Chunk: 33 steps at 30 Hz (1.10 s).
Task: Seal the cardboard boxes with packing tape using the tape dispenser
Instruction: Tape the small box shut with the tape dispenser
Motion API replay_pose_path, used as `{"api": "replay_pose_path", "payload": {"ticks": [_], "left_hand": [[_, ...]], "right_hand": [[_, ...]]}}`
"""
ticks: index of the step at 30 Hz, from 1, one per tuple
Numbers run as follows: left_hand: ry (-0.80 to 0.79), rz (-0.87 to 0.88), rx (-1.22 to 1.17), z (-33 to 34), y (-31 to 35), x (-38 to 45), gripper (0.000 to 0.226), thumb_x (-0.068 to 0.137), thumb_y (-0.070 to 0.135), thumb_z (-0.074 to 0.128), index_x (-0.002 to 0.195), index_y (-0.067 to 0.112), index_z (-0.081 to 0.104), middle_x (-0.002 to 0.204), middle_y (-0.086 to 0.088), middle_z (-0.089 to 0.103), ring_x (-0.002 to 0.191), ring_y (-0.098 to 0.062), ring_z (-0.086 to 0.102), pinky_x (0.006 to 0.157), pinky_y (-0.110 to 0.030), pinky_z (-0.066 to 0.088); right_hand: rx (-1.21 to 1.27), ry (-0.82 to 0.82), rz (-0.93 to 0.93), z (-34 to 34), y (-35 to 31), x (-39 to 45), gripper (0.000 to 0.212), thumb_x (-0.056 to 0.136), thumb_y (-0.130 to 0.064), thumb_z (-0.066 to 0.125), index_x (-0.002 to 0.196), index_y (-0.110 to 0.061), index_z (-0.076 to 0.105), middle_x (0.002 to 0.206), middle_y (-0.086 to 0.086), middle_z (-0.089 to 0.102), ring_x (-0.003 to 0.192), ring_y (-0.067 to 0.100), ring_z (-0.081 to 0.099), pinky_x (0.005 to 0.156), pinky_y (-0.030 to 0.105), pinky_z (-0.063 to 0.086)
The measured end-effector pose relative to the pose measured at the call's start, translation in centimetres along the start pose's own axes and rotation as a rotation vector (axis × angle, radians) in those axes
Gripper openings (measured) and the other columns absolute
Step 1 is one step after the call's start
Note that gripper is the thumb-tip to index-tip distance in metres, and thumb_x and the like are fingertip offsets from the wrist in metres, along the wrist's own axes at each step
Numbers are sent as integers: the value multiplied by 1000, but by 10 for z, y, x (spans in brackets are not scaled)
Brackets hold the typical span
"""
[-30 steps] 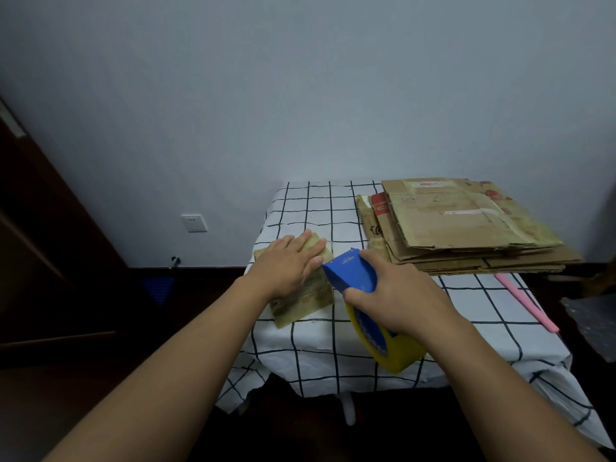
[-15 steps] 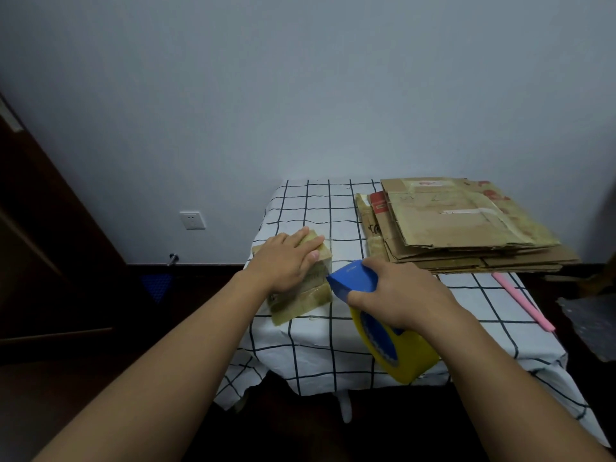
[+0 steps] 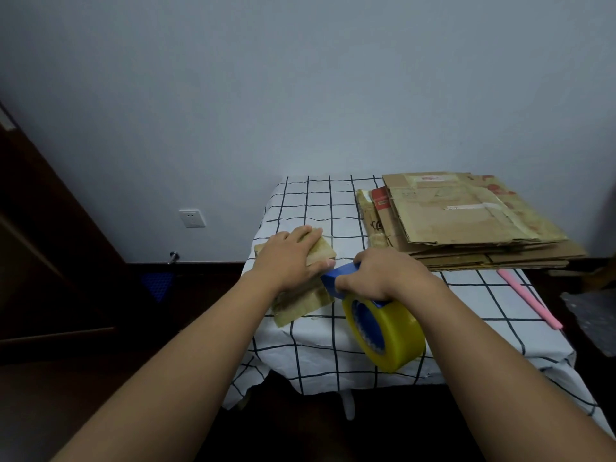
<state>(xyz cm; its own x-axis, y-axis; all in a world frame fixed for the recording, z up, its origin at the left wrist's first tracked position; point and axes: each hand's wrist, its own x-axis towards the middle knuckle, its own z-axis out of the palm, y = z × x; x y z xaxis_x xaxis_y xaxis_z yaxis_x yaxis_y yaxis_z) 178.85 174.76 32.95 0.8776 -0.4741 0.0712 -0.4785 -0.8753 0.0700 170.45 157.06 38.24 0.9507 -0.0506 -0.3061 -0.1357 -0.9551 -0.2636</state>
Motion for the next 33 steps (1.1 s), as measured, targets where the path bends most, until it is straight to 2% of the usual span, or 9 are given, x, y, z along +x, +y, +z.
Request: {"api": "replay_pose_path", "payload": {"ticks": [5, 9, 12, 14, 16, 18, 20, 25, 33], "left_hand": [[29, -92, 29, 0, 10, 4, 82, 81, 80, 42, 147, 32, 31, 152, -10, 33, 130, -32, 42, 106, -44, 33], [46, -69, 65, 0, 9, 6, 75, 86, 75, 42, 145, 30, 33, 138, -11, 49, 121, -32, 47, 100, -43, 36], [44, -88, 25, -3, 5, 6, 72, 88, 72, 41, 145, 28, 34, 137, -12, 50, 120, -33, 47, 98, -43, 38], [46, -101, 10, -6, 3, 5, 73, 89, 71, 42, 146, 27, 33, 138, -13, 49, 121, -34, 46, 98, -43, 39], [52, -104, 26, -8, 3, 3, 73, 89, 71, 42, 145, 26, 33, 137, -13, 49, 121, -34, 45, 99, -43, 38], [78, -97, 59, -11, 4, 2, 72, 89, 71, 42, 144, 26, 34, 136, -15, 49, 120, -35, 45, 99, -43, 37], [93, -106, 74, -16, 3, 2, 71, 89, 70, 43, 144, 25, 34, 136, -16, 48, 120, -36, 45, 100, -43, 37], [96, -138, 126, -28, 4, -4, 71, 91, 67, 40, 147, 24, 30, 138, -18, 45, 120, -37, 45, 100, -45, 36], [77, -213, 203, -34, 20, -16, 71, 96, 61, 37, 150, 18, 23, 140, -21, 42, 121, -37, 43, 102, -43, 33]], "right_hand": [[-14, -12, 15, -1, 0, 2, 72, 67, -68, 54, 123, -23, 59, 103, 3, 60, 90, 23, 59, 79, 37, 52], [-5, -12, 13, 0, 3, 1, 81, 64, -70, 53, 131, -24, 56, 116, 5, 60, 97, 25, 58, 86, 41, 53], [-5, 5, -4, -3, 1, 1, 77, 68, -71, 53, 129, -24, 56, 112, 5, 60, 93, 24, 58, 81, 38, 53], [-6, -3, -12, -7, -4, 2, 71, 69, -70, 52, 121, -22, 59, 105, 4, 61, 88, 23, 58, 73, 34, 50], [4, -26, -22, -12, -10, 5, 60, 67, -68, 53, 99, -19, 64, 91, 3, 63, 79, 21, 59, 64, 32, 45], [9, -43, -18, -18, -16, 8, 49, 64, -65, 56, 79, -18, 60, 80, 4, 62, 70, 22, 58, 58, 30, 41], [12, -56, -11, -25, -21, 11, 47, 62, -64, 59, 71, -18, 53, 77, 5, 59, 65, 22, 56, 56, 29, 39], [-11, -97, -21, -43, -33, 17, 45, 69, -62, 68, 78, -18, 59, 82, 4, 62, 69, 21, 60, 58, 30, 42], [-92, -179, -19, -59, -43, 15, 40, 77, -57, 70, 78, -20, 53, 85, 2, 57, 72, 18, 58, 55, 29, 39]]}}
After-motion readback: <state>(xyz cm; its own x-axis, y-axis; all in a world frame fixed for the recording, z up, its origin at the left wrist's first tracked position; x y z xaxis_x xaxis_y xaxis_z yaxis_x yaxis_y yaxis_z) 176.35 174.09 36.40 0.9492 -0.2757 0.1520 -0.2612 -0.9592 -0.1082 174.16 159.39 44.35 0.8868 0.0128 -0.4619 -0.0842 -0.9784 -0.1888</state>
